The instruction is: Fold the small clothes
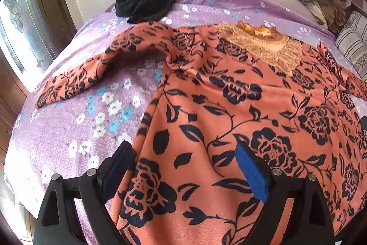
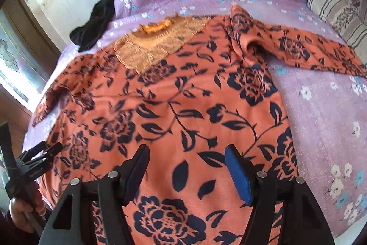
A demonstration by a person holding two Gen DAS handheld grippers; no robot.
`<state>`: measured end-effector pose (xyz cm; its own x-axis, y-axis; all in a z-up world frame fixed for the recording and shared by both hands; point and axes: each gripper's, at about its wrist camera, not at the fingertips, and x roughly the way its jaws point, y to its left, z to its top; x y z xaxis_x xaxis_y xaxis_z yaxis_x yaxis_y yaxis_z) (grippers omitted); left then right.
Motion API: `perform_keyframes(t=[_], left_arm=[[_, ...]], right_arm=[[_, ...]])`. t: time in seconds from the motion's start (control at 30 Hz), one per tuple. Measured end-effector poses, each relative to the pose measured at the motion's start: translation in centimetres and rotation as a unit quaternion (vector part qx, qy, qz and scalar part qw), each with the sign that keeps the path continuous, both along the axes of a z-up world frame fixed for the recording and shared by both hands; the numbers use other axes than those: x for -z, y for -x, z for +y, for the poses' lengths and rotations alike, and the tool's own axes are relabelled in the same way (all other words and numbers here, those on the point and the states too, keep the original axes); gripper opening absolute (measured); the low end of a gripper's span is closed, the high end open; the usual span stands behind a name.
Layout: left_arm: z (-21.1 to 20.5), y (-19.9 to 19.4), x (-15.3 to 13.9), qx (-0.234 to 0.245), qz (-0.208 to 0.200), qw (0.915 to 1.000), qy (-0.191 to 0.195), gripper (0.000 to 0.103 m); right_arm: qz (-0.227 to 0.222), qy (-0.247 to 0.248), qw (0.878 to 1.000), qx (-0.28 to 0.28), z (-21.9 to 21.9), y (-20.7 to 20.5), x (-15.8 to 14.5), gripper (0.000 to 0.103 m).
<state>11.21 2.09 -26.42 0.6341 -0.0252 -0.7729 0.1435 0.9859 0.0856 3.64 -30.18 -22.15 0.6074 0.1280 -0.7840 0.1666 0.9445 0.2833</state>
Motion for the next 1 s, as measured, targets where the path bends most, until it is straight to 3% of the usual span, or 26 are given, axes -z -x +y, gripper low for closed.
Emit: perform_keyframes(t=[0.13, 0.27, 0.4, 0.63, 1.0], left_arm=[[-0.6, 1.5, -3.0, 0.007, -0.058, 0.9982, 0.017, 0.091], [-1.8, 1.4, -4.6, 0.021, -0.094, 0.9952, 0.017, 0.092], [-2.4, 0.9, -5.1, 0.023, -0.096, 0.9949, 0.021, 0.092], [-3.4, -0.6, -4.3, 0.015, -0.085, 0.9959, 0.028, 0.092], [-5.6, -2.0, -2.2, 0.021, -0.067, 0.9975, 0.001, 0.092]], right_arm=[[-0.084, 0.028, 0.996, 0.013, 0.5, 1.6, -3.0, 0.071], [-0.115, 0.049, 0.992, 0.019, 1.0, 1.7, -4.0, 0.072], [-0.133, 0.050, 0.990, 0.020, 1.0, 1.5, -4.6, 0.072], [-0.119, 0.037, 0.992, 0.028, 0.3, 0.3, -3.7, 0.072], [-0.050, 0.026, 0.998, 0.017, 0.3, -2.0, -0.9, 0.072]])
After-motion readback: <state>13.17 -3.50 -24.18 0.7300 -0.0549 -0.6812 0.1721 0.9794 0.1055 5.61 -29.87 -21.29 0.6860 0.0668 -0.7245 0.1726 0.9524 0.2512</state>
